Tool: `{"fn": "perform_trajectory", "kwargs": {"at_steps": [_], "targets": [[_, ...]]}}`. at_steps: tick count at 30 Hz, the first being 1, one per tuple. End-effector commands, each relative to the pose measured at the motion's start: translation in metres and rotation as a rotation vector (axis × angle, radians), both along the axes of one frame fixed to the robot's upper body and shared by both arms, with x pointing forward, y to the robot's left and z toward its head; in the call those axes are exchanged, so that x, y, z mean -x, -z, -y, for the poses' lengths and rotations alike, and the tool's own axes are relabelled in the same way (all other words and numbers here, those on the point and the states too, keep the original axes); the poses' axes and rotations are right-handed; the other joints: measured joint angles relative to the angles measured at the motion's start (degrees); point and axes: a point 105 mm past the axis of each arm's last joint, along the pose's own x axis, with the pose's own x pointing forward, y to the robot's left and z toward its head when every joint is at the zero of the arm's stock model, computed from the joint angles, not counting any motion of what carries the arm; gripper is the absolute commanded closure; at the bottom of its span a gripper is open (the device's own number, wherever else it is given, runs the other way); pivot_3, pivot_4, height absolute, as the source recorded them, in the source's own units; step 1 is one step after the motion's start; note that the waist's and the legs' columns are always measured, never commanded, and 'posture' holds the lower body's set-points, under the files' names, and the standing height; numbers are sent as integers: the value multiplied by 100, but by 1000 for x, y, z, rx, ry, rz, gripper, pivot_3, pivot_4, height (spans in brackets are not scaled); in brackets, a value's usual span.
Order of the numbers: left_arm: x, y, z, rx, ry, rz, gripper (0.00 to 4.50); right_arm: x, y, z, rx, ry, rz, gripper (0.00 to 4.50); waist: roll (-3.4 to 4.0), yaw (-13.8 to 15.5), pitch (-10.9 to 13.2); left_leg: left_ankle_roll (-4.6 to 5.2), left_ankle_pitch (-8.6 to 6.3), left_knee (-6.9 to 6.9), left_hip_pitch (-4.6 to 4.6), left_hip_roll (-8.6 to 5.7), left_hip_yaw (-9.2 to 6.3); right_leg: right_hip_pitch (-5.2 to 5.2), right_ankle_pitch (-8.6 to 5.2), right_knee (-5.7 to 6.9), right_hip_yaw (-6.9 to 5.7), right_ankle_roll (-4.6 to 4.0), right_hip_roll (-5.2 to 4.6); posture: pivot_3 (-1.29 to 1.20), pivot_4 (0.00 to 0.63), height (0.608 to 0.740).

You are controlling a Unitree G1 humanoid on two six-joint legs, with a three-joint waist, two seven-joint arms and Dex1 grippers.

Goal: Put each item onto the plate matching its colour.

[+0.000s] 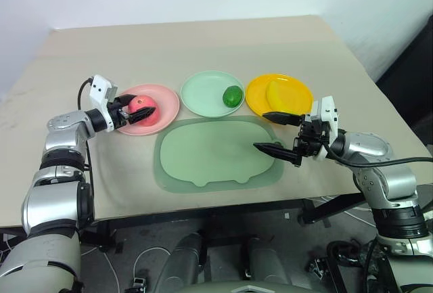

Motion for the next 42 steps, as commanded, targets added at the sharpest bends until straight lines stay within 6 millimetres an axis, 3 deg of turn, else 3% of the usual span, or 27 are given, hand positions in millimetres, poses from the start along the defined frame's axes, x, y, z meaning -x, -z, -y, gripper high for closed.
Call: {"fn": "perform_trajectory", "kwargs": {"at_steps": [1, 20, 24, 26, 28, 31, 42], "targets": [[-3, -22, -6, 8, -23, 71, 341, -1, -10, -1, -7, -6, 52, 0, 0, -1, 0, 0, 0, 0, 0, 0, 0, 0, 0, 0, 0, 0, 0, 0, 150, 737], [-9, -42, -8, -60, -56, 182, 341, -2, -8, 0, -4, 11, 44, 0, 0, 0, 0, 0, 0, 0, 0, 0, 0, 0, 0, 0, 0, 0, 1, 0, 150, 737], [1, -3, -8, -209, 8, 36, 341, -2, -6, 0, -5, 10, 38, 0, 0, -1, 0, 0, 0, 0, 0, 0, 1, 3, 0, 0, 0, 0, 1, 0, 150, 737], [3, 7, -10, -212, 2, -6, 341, -2, -6, -1, -7, 11, 39, 0, 2, -8, -2, 0, 0, -1, 4, -1, 2, 4, 0, 0, 2, 1, 1, 0, 150, 737], [1, 3, -10, -169, -14, -2, 341, -2, -6, -1, -8, 13, 39, 0, 3, -4, -6, 0, 0, -1, 6, 1, 1, -3, 0, 2, 3, 0, 3, 0, 150, 737], [-8, -22, -10, -102, -65, 89, 341, -1, -6, -1, -9, 12, 37, 0, 2, -4, -6, -1, -1, -1, 12, 1, -1, 2, 0, 3, 3, -2, 2, 0, 150, 737], [-17, -57, -6, 53, -111, 215, 341, -1, -6, 0, -8, 16, 33, 0, -1, 0, -4, 1, 0, 2, 2, -1, 0, -1, 4, 0, 2, 3, 2, 0, 150, 737]]}}
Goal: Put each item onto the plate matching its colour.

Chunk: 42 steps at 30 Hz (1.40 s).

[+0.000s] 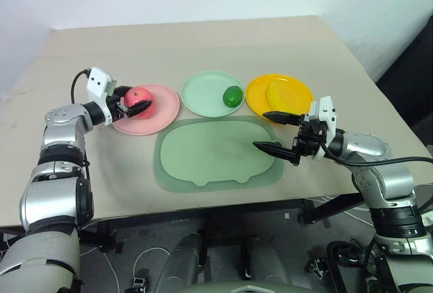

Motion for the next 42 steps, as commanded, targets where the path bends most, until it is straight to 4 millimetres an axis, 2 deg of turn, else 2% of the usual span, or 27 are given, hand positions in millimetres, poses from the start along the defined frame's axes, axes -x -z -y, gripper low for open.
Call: {"fn": "perform_trajectory", "kwargs": {"at_steps": [1, 8, 11, 14, 19, 24, 29, 31, 38, 41, 42], "targets": [[-2, -29, -2, 85, 2, 89, 341, 2, -9, -1, -11, -9, 33, 0, 0, -4, 0, 1, 0, 0, -1, 0, 1, 3, 0, 0, 0, 0, 1, 0, 150, 737], [4, -26, 2, 112, 73, 54, 341, 3, -9, -1, -9, -11, 36, 0, 0, -12, 0, 7, 5, 0, 0, 1, 1, 8, 0, 5, 0, 1, 5, 0, 150, 737], [-1, -28, -6, 80, -21, 89, 341, 2, -8, -1, -8, -11, 35, 0, 0, -10, 0, 4, 2, 1, 0, 1, 1, 7, 1, 4, 0, 1, 4, 0, 150, 737], [-2, -28, -6, 180, -17, 48, 341, 3, -8, -1, -8, -14, 35, 0, 0, -8, 0, 1, 1, 3, 0, 1, 1, 6, 1, 4, 0, 1, 3, 0, 150, 737], [3, -25, -11, 222, 3, 23, 341, 2, -8, -2, -8, -14, 37, 0, -1, -9, 0, 2, 1, 3, 0, 1, 1, 6, 1, 4, 0, 1, 4, 0, 150, 737], [-4, -26, -21, 143, -135, 82, 341, 2, -8, -2, -8, -13, 36, 0, -1, -5, 1, 0, 0, 2, 0, 1, 0, 4, 1, 4, 0, 2, 3, 0, 150, 737], [-4, -29, -22, 168, -130, 84, 341, 1, -9, -2, -16, -1, 43, 0, -1, -6, 1, 0, 0, 3, 0, 1, 0, 5, 1, 4, 1, 2, 3, 0, 150, 737], [-8, -31, -26, 128, -197, 115, 341, 2, -7, -2, -17, 1, 39, 0, -1, -4, 1, 0, 0, 2, -1, 1, 1, 5, 1, 4, 1, 2, 3, 0, 150, 737], [-2, -30, -18, 157, -93, 99, 341, 2, -7, -1, -16, 3, 35, 0, -2, -4, 1, 0, 0, 3, 0, 0, 1, 4, 1, 4, 0, 2, 3, 0, 150, 737], [-7, -31, -29, 95, -215, 141, 341, 2, -7, -1, -15, 3, 34, 0, -2, -4, 1, 0, 0, 3, 0, 1, 0, 3, 1, 4, 1, 2, 3, 0, 150, 737], [-6, -30, -27, 112, -190, 129, 341, 2, -7, 0, -13, 3, 32, 0, -2, -3, 1, 0, 0, 3, 0, 1, 0, 3, 1, 4, 0, 2, 3, 0, 150, 737]]}}
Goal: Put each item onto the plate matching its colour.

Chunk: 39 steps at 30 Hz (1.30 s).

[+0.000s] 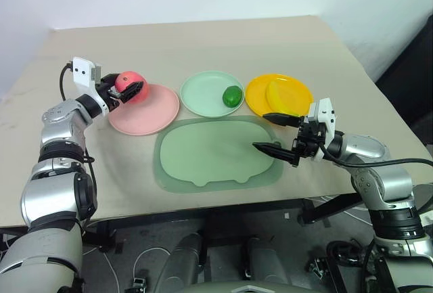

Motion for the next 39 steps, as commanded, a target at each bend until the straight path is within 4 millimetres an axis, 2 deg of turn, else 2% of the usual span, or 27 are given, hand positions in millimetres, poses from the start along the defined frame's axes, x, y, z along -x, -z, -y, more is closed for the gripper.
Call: {"fn": "perform_trajectory", "kwargs": {"at_steps": [1, 5, 7, 9, 17, 21, 22, 27, 30, 33, 39], "targets": [[1, -19, -7, -26, -27, 75, 341, 1, -10, -1, -4, -7, 42, 0, 0, 0, 0, 0, 0, 0, 0, 0, 0, 0, 0, 0, 0, 0, 0, 0, 150, 737], [5, -10, -5, -68, 12, 49, 341, 0, -11, 0, -2, -5, 43, 0, 0, -2, 0, 0, 0, 0, 0, -1, 1, 2, 0, 0, 0, 0, 0, 0, 150, 737], [5, -9, -6, -54, 9, 41, 623, 0, -11, 0, -1, -4, 42, 0, 0, -4, 0, 0, 0, 0, 0, 0, 1, 1, 0, 0, 1, 0, 0, 0, 150, 737], [5, -7, -6, -50, 15, 30, 714, 1, -10, 0, -1, -3, 41, 0, 0, -2, 0, 0, 0, 0, -1, 0, 1, 0, 0, 0, 0, 0, 0, 0, 150, 737], [6, 2, -2, -71, 35, 1, 715, 2, -9, 1, 2, 3, 36, 0, 0, 1, 0, 0, 0, 0, 0, -1, 1, -3, 0, -1, 0, 0, -1, 0, 150, 737], [7, 1, 3, -37, 70, -2, 715, 2, -10, 1, 3, 5, 36, 0, 0, -1, 0, 0, 0, 0, 0, 0, 0, -2, 0, 0, 0, 0, -1, 0, 150, 737], [7, 1, 5, -31, 84, -6, 6, 2, -10, 2, 4, 6, 36, 0, 0, -1, 0, 0, 0, 0, 0, 0, 1, -2, 0, 0, 0, 0, -1, 0, 150, 737], [4, 1, 7, -46, 67, 6, 6, 1, -10, 2, 4, 10, 37, 0, 0, 0, 0, 0, 0, 0, 0, 0, 0, -2, 0, 0, 0, 0, -1, 0, 150, 737], [6, 4, 11, -34, 101, -13, 595, 1, -10, 2, 3, 10, 38, 0, 0, -1, 0, 0, 0, 0, 0, 0, 1, 0, 0, 0, 0, 0, -1, 0, 150, 737], [4, 4, 11, -27, 87, -17, 1526, 2, -10, 2, 1, 10, 37, 0, 0, -1, 0, 0, 0, 0, 0, 0, 0, -1, 0, 0, 0, 0, -1, 0, 150, 737], [5, -2, 11, -16, 95, 0, 1526, 2, -9, 2, 0, 11, 35, 0, 0, -1, 0, 0, 0, 0, 0, 0, 0, -1, 0, 0, 0, 0, -1, 0, 150, 737]]}}
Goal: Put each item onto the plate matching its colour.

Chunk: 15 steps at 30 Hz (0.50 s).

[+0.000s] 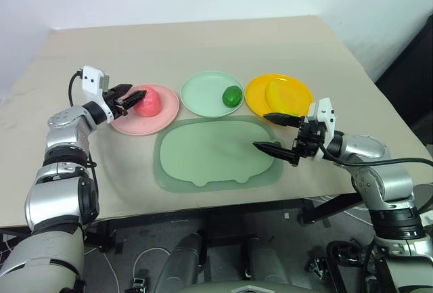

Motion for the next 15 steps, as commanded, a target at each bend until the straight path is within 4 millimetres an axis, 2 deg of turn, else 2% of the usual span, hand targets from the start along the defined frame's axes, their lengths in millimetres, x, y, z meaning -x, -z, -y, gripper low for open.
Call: {"fn": "perform_trajectory", "kwargs": {"at_steps": [1, 8, 10, 14, 15], "targets": [[-1, -24, -2, 12, 6, 73, 1526, 3, -11, 1, -2, -6, 47, 0, 0, 0, 0, 0, 0, 0, 0, 0, 0, 0, 0, 0, 0, 0, 0, 0, 150, 737], [10, -57, -4, 58, 82, 193, 1526, 4, -10, 1, 0, -3, 47, 0, 0, -3, 0, 0, 0, 0, 0, 0, 0, 0, 0, 0, 0, 0, 0, 0, 150, 737], [24, -55, -4, -31, 159, 210, 1526, 5, -10, 5, 5, 2, 47, 0, 1, -16, 0, 0, 0, -1, -1, 0, 0, 1, 0, -1, 0, 0, 0, 0, 150, 737], [57, -47, -16, -107, 272, 160, 1526, 7, -12, 16, 25, 29, 49, 0, 4, -65, -1, 0, 0, -13, 1, 1, 10, 0, -1, -2, 17, -2, -1, 0, 150, 737], [66, -47, -21, -98, 281, 147, 1357, 8, -12, 21, 31, 42, 48, 0, 4, -56, -1, 0, 0, -16, 0, 4, 10, -3, -2, -2, 18, -3, -1, 0, 150, 737]]}}
